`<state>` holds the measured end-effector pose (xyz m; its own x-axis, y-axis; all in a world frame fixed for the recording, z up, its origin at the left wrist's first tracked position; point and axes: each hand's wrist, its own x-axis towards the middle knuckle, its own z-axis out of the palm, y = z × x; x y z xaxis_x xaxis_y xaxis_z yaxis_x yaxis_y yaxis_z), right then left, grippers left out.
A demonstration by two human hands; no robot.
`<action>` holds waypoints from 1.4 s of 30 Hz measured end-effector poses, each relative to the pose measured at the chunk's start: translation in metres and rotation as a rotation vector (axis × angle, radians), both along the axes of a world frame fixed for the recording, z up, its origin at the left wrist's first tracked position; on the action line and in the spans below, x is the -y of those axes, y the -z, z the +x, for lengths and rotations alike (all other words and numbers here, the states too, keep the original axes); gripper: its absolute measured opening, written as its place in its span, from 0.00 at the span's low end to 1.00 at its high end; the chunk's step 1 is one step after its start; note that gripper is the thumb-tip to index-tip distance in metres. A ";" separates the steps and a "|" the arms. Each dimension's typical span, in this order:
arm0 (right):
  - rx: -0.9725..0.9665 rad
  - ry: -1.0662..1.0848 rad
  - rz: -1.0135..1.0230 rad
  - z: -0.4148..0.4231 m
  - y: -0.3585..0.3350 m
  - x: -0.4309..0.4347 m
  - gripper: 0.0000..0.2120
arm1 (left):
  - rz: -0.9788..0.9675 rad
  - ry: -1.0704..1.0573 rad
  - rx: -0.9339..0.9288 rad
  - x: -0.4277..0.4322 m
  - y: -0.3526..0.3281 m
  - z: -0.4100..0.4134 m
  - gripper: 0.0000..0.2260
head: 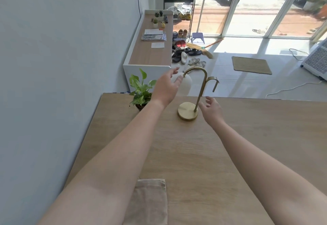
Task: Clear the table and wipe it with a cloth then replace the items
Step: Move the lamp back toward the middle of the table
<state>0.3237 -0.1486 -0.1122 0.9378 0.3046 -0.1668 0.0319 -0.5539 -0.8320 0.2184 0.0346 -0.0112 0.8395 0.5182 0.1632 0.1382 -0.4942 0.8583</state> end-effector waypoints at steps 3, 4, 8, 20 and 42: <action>-0.040 -0.033 -0.016 0.020 0.005 -0.014 0.30 | 0.025 0.023 -0.007 0.000 -0.003 0.024 0.20; -0.050 -0.044 -0.027 0.026 0.007 -0.018 0.31 | 0.031 0.032 -0.004 0.000 -0.004 0.030 0.20; -0.064 -0.075 -0.079 0.042 0.015 -0.030 0.27 | 0.088 0.045 -0.001 -0.001 -0.002 0.046 0.16; 0.056 -0.101 -0.189 0.050 0.036 -0.042 0.13 | 0.132 0.027 0.067 -0.009 0.004 0.057 0.11; 0.112 -0.149 -0.174 -0.106 0.027 -0.003 0.15 | 0.115 0.139 0.137 0.000 -0.009 -0.092 0.10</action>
